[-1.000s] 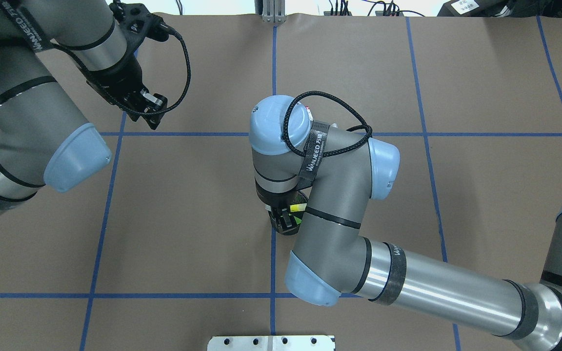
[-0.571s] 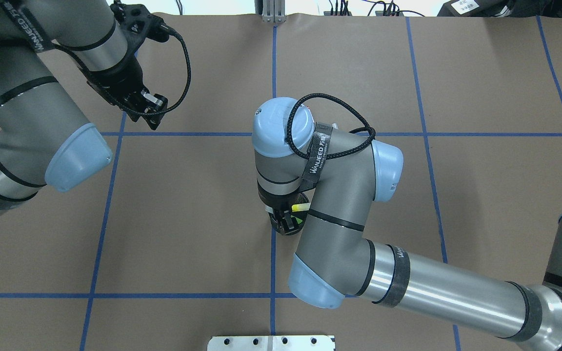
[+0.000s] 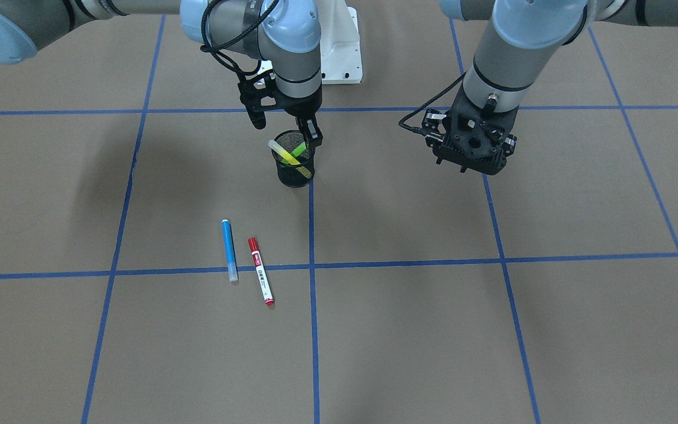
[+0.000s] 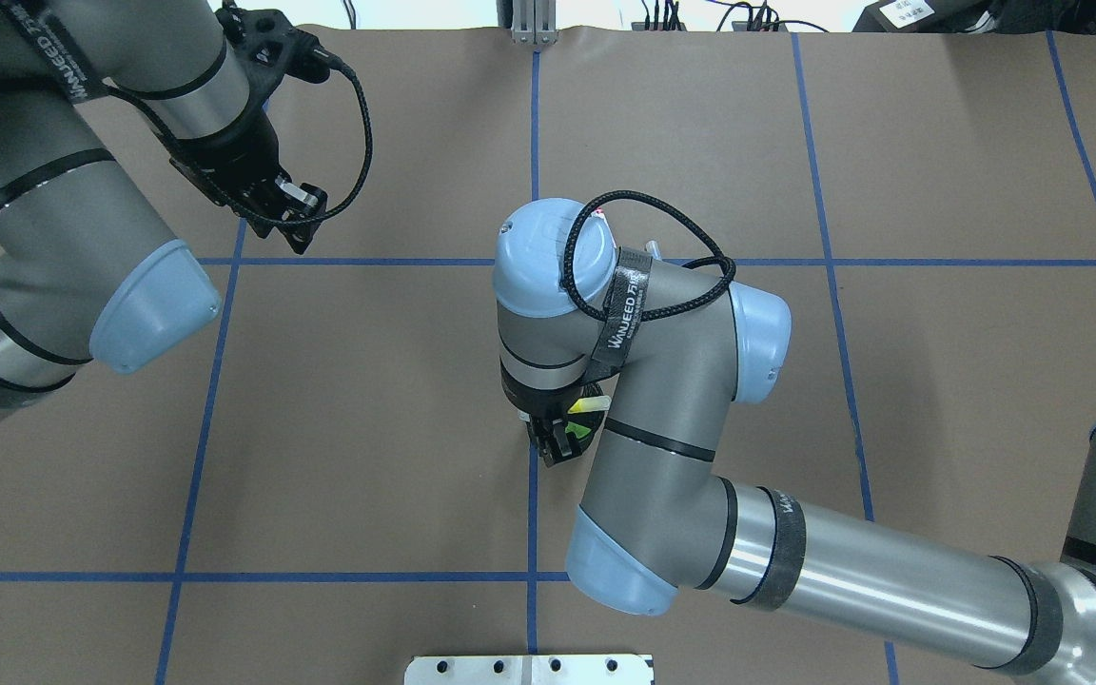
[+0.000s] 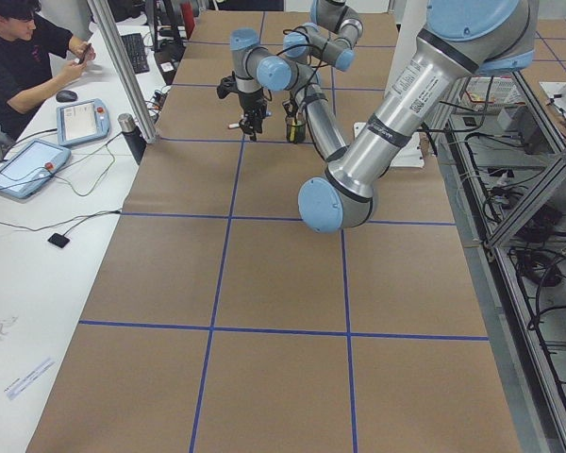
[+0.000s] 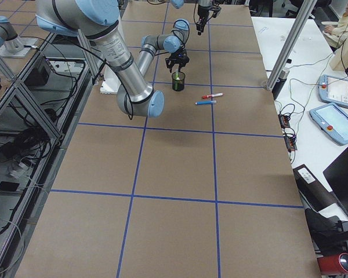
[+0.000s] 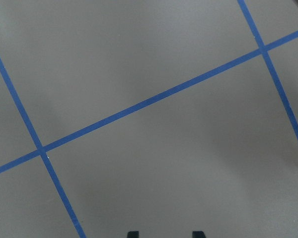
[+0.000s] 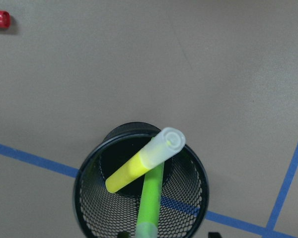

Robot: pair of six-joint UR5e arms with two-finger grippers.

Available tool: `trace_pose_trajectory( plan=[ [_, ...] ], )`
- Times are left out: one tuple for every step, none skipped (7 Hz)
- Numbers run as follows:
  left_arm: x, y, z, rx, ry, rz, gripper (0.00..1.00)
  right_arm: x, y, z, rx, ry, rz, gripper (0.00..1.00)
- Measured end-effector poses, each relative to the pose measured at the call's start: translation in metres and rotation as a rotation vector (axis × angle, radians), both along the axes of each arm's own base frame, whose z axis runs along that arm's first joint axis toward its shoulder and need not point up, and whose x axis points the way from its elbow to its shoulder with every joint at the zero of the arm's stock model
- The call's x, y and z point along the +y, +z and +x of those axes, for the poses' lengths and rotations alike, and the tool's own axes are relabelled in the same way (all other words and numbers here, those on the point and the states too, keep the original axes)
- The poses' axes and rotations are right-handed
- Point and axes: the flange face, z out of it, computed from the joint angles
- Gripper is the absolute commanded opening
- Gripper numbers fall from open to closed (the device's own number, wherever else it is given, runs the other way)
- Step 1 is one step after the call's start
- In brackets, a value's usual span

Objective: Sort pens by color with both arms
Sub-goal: 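Grasp the green highlighter in the cup with the right gripper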

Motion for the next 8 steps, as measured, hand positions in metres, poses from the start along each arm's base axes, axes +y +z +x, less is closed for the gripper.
trace_pose_trajectory(
  plan=[
    [-0.0001, 0.0001, 0.0001, 0.000, 0.000, 0.000, 0.47, 0.0018, -0.0004, 0.0001, -0.002, 0.001, -0.001, 0.60],
    [-0.0001, 0.0002, 0.0001, 0.000, -0.001, -0.001, 0.47, 0.0031, 0.0012, -0.0004, 0.001, 0.000, -0.002, 0.59],
    [-0.0001, 0.0000, 0.0001, 0.000, -0.001, -0.002, 0.47, 0.0045, 0.0034, -0.0015, 0.004, -0.001, -0.003, 0.55],
    [-0.0001, -0.0004, 0.0001, 0.000, -0.002, -0.002, 0.47, 0.0068, 0.0040, -0.0030, 0.005, -0.003, -0.001, 0.49],
    [0.0000, -0.0006, 0.0000, 0.001, -0.003, -0.002, 0.47, 0.0089, 0.0026, -0.0042, 0.004, -0.004, -0.001, 0.46],
    [0.0001, -0.0004, 0.0002, 0.000, -0.003, -0.003, 0.47, 0.0104, 0.0002, -0.0043, 0.001, -0.001, -0.002, 0.41],
    [0.0002, 0.0000, 0.0006, 0.000, -0.003, -0.004, 0.47, 0.0111, -0.0013, -0.0035, -0.003, 0.001, -0.003, 0.38],
    [0.0001, 0.0003, 0.0006, -0.002, -0.004, -0.003, 0.47, 0.0116, -0.0013, -0.0033, -0.004, 0.002, -0.003, 0.38]
  ],
)
